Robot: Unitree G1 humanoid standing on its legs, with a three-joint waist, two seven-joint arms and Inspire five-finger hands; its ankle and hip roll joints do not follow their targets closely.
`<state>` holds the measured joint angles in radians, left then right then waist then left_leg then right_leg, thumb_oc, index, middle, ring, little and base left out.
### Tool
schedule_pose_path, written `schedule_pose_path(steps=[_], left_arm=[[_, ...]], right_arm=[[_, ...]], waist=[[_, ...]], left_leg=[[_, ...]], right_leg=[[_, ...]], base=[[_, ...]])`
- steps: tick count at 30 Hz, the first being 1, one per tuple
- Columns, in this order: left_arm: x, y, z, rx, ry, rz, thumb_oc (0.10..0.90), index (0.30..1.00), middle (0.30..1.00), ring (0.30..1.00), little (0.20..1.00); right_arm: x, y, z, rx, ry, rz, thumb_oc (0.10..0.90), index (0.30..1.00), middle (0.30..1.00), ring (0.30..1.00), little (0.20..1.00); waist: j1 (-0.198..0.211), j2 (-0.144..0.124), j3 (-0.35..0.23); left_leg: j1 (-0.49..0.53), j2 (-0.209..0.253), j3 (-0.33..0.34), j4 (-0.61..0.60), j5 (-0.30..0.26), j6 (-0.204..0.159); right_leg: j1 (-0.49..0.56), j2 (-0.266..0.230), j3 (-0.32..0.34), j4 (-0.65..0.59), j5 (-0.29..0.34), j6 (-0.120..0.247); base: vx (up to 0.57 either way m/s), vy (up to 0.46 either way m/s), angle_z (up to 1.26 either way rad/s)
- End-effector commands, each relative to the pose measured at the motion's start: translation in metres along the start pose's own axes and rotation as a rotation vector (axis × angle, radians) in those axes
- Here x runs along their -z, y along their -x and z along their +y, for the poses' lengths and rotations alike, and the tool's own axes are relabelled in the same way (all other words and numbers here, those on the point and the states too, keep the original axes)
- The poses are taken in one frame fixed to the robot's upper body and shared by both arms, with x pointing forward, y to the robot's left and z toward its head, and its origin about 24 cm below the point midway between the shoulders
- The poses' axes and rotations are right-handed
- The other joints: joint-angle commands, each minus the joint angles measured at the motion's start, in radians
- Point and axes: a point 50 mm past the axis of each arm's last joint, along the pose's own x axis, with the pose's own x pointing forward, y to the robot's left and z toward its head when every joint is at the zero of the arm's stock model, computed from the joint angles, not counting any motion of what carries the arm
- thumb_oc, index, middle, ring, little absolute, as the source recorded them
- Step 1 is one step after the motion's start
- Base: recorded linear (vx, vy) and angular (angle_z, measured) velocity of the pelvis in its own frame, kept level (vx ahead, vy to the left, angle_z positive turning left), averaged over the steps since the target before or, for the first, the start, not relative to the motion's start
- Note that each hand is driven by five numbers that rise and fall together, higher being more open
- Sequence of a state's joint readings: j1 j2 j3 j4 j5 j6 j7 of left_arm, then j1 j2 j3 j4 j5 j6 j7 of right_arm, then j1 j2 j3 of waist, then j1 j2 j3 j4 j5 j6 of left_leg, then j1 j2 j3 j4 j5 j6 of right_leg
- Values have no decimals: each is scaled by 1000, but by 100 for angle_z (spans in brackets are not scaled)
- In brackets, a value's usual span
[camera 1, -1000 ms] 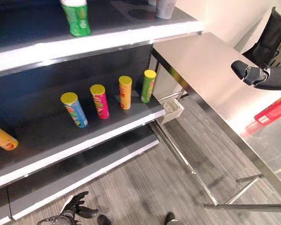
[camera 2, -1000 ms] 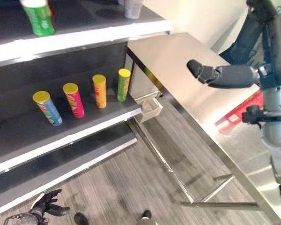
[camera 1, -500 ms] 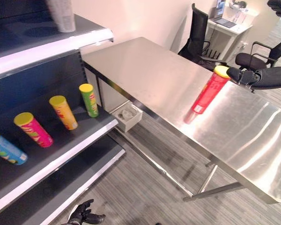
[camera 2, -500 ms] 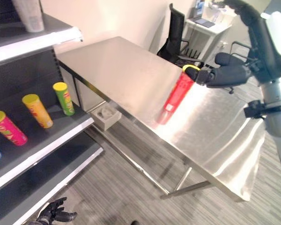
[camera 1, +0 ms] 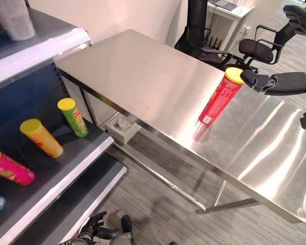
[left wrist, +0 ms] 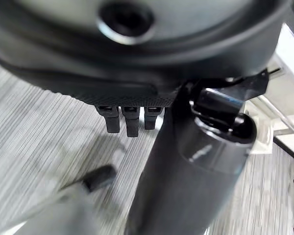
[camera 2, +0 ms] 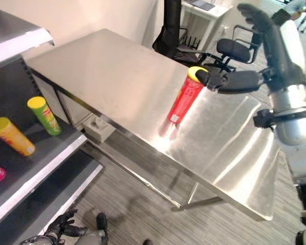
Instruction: Put the goods on the table back onto the shelves and tidy them up.
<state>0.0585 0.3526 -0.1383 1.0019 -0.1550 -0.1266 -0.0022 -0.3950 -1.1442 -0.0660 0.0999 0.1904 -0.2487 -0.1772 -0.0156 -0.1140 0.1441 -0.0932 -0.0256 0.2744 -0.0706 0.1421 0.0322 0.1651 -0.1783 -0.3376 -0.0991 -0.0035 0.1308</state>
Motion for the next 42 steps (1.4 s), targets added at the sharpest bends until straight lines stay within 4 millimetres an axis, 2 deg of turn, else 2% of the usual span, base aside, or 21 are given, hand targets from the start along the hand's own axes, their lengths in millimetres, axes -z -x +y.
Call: schedule_pose_path(steps=[1,2,4,5,7,8,9,10,11,13,15,17,19,25,32,35,42], left_arm=[[-3,1,1,-8,-38,-43,800,900,900,900,900],[-2,1,1,-6,-40,-38,800,900,900,900,900],[-2,2,5,-19,-32,-43,800,900,900,900,900],[-2,2,5,-19,-32,-43,800,900,900,900,900],[-6,2,12,-42,-35,-51,800,900,900,900,900],[-6,2,16,-56,-29,-53,800,900,900,900,900],[-6,3,18,-62,-25,-54,800,900,900,900,900],[-6,3,19,-62,-25,-54,800,900,900,900,900],[-9,2,22,-69,-14,-65,800,900,900,900,900],[-8,2,23,-71,-5,-61,800,900,900,900,900],[-1,4,21,-66,7,-38,800,900,900,900,900],[3,5,20,-59,28,-32,800,900,900,900,900],[11,7,16,-46,23,0,800,900,900,900,900],[26,10,7,-8,-20,59,800,900,900,900,900],[11,6,-4,40,-49,5,800,900,900,900,900],[12,6,-5,44,-57,7,800,900,900,900,900],[21,8,-5,37,-58,48,800,900,900,900,900]], right_arm=[[-30,-27,-43,222,-48,-140,800,900,900,900,900],[-29,-28,-42,220,-47,-137,800,900,900,900,900],[-31,-30,-39,211,-41,-139,800,900,900,900,900],[-31,-30,-39,211,-41,-140,800,900,900,900,900],[-33,-34,-38,208,-58,-149,800,900,900,900,900],[-33,-34,-36,203,-70,-150,800,900,900,900,900],[-33,-34,-34,196,-81,-151,800,900,900,900,900],[-33,-34,-34,195,-82,-152,800,900,900,900,900],[-33,-36,-32,172,-107,-143,800,900,900,900,900],[-31,-37,-31,153,-128,-130,800,900,900,900,900],[-26,-34,-26,138,-162,-108,800,900,900,900,900],[-19,-31,-18,96,-184,-70,800,900,900,900,900],[-14,-29,-10,43,-181,-45,800,900,900,900,900],[-15,-27,9,-34,-186,-49,800,900,900,900,900],[-10,-20,37,-73,-263,-19,800,900,900,900,900],[-10,-18,43,-89,-276,-20,800,900,900,900,900],[6,-7,70,-178,-293,76,800,900,900,900,900]], waist=[[53,6,-70],[50,7,-71],[55,15,-45],[55,15,-44],[48,21,-18],[61,21,-29],[67,22,-32],[65,23,-32],[76,21,-47],[80,2,-54],[88,-16,-76],[94,-23,-90],[93,-18,-95],[93,-3,-94],[95,21,-92],[99,26,-94],[109,29,-92]], left_leg=[[73,99,-1,-6,-77,-110],[78,96,3,-10,-78,-104],[117,96,47,-15,-108,-74],[118,95,48,-15,-108,-73],[136,107,69,-16,-114,-60],[145,119,72,-16,-138,-71],[148,127,72,-15,-148,-78],[149,128,70,-15,-149,-78],[138,134,63,-14,-153,-89],[131,120,74,-9,-135,-87],[137,118,82,-7,-135,-95],[137,141,77,-4,-125,-114],[139,163,71,-2,-116,-130],[145,188,68,2,-102,-145],[144,191,56,-4,-92,-150],[147,186,54,-6,-94,-148],[154,176,47,-9,-100,-143]], right_leg=[[-45,75,18,52,-27,5],[-55,70,24,71,-25,6],[-143,21,13,278,-36,39],[-144,20,14,281,-38,40],[-211,-30,-7,440,-14,64],[-191,-90,-41,406,-19,66],[-178,-113,-65,371,-9,66],[-174,-112,-68,367,-8,67],[-158,-139,-83,269,31,72],[-135,-130,-64,166,67,67],[-105,-114,-58,105,83,80],[-78,-78,-61,47,97,83],[-59,-50,-74,23,85,72],[-43,-21,-88,12,57,55],[-24,-14,-115,14,45,44],[-18,-17,-122,15,45,44],[-11,-25,-129,19,48,44]], base=[[99,126,-3],[71,164,-10],[23,193,-38],[-11,128,-64],[-5,42,-46],[69,-80,-21],[100,-114,-25],[56,-143,-43],[67,-120,-32],[43,-129,-3],[93,-130,9],[87,-210,23],[49,-188,21],[22,-73,-3],[48,-21,15],[46,8,17],[20,9,3]])
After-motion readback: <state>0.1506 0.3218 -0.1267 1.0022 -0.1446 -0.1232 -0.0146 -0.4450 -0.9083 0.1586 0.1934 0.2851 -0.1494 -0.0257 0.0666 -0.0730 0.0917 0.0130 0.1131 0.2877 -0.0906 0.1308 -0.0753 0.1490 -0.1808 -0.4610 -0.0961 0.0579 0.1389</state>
